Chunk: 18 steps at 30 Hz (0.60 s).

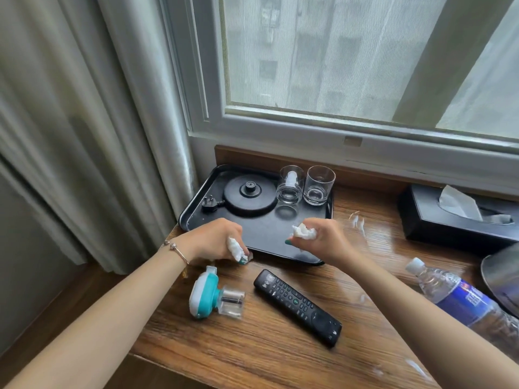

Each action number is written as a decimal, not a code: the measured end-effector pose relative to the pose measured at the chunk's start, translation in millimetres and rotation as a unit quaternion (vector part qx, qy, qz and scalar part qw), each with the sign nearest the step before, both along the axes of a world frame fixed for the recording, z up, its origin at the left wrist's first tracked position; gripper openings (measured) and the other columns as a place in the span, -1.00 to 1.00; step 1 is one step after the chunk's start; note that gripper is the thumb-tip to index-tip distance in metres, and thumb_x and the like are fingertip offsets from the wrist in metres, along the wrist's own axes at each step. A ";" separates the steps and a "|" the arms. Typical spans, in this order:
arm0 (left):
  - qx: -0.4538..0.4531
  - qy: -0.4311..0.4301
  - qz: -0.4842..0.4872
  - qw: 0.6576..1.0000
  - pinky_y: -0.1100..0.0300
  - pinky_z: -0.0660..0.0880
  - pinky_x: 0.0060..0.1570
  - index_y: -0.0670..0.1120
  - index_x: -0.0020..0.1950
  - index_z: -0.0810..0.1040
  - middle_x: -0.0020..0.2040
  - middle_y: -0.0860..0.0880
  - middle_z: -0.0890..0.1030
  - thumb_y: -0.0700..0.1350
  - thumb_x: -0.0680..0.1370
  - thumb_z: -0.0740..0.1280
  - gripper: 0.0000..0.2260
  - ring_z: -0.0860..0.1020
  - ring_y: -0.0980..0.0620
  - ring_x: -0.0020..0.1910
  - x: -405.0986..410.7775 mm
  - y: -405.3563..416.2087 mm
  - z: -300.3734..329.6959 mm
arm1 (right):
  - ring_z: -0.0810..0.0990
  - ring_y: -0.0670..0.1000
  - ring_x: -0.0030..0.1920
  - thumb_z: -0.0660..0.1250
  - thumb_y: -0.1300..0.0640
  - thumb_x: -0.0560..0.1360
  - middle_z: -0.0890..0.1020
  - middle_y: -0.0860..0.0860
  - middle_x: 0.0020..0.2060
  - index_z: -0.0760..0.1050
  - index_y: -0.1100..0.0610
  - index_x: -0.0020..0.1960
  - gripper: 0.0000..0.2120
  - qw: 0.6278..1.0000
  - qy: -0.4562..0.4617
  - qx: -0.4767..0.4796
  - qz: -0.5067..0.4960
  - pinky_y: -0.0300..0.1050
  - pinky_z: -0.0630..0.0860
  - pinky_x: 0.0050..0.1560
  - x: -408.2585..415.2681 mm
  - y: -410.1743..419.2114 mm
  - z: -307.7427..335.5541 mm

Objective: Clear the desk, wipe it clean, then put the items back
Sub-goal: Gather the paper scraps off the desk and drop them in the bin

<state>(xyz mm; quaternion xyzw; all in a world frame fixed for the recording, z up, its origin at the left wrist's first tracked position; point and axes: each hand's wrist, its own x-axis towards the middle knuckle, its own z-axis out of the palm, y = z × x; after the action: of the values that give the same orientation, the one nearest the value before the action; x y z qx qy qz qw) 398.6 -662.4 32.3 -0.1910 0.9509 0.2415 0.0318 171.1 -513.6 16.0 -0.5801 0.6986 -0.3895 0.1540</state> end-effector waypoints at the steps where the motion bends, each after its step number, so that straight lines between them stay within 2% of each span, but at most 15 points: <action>1: -0.004 -0.005 0.002 1.000 0.16 0.49 -0.20 0.09 -0.03 0.72 -0.22 0.04 0.52 -0.01 0.45 0.49 -0.89 0.54 0.13 -0.25 -0.2 1.2 1.2 | 0.38 -0.18 -0.47 0.59 0.08 0.34 0.38 -0.13 -0.53 0.36 -0.05 -0.44 -0.60 1.000 -0.004 0.005 0.006 -0.33 0.24 -0.42 0.8 -0.5 -0.8; 8: -0.087 -0.032 -0.004 0.996 0.10 0.41 -0.23 0.00 -0.14 0.72 -0.26 0.09 0.42 -0.04 0.47 0.43 -0.91 0.44 0.12 -0.28 -5.0 6.9 1.0 | 0.33 -0.15 -0.48 0.58 0.04 0.34 0.37 -0.13 -0.52 0.35 -0.03 -0.43 -0.59 1.000 -0.015 0.015 0.017 -0.28 0.19 -0.41 0.3 0.1 -9.8; 12: -0.099 -0.038 -0.007 0.994 0.09 0.43 -0.19 -0.05 -0.19 0.67 -0.23 0.09 0.44 -0.08 0.47 0.40 -0.92 0.45 0.10 -0.25 -3.4 8.1 -1.5 | 0.34 -0.14 -0.46 0.59 0.04 0.33 0.38 -0.14 -0.52 0.35 -0.05 -0.43 -0.59 1.000 -0.011 0.006 0.018 -0.26 0.19 -0.40 -0.1 4.9 -11.9; 14: -0.069 -0.015 -0.009 0.997 0.07 0.45 -0.13 -0.10 -0.18 0.64 -0.16 0.04 0.50 -0.12 0.46 0.42 -0.93 0.51 0.05 -0.18 -2.3 10.0 -1.5 | 0.33 -0.15 -0.47 0.59 0.06 0.33 0.38 -0.14 -0.53 0.36 -0.06 -0.43 -0.60 1.000 -0.023 0.001 0.014 -0.25 0.19 -0.40 0.3 7.7 -10.5; 16: -0.008 0.045 0.007 0.999 0.10 0.46 -0.06 -0.15 -0.16 0.63 -0.12 -0.05 0.54 -0.21 0.44 0.44 -0.97 0.54 0.02 -0.14 -3.0 14.7 0.2 | 0.33 -0.15 -0.47 0.58 0.06 0.34 0.42 -0.14 -0.52 0.39 -0.04 -0.42 -0.63 0.999 -0.040 0.002 0.008 -0.22 0.21 -0.40 1.1 11.2 -7.5; 18: 0.032 0.088 0.027 0.995 0.13 0.45 0.01 -0.19 -0.10 0.62 -0.06 -0.09 0.56 -0.25 0.43 0.45 -0.92 0.55 0.01 -0.08 -6.8 23.3 5.2 | 0.36 -0.16 -0.46 0.58 0.07 0.35 0.48 -0.12 -0.50 0.43 -0.03 -0.40 -0.67 0.998 -0.063 0.001 0.007 -0.22 0.26 -0.40 3.4 15.7 -3.5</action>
<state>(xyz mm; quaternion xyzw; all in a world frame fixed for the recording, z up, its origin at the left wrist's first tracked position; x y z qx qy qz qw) 391.8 -639.1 37.5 -0.1938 0.9363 0.2882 -0.0526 174.5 -497.9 12.6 -0.5595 0.6838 -0.4230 0.2012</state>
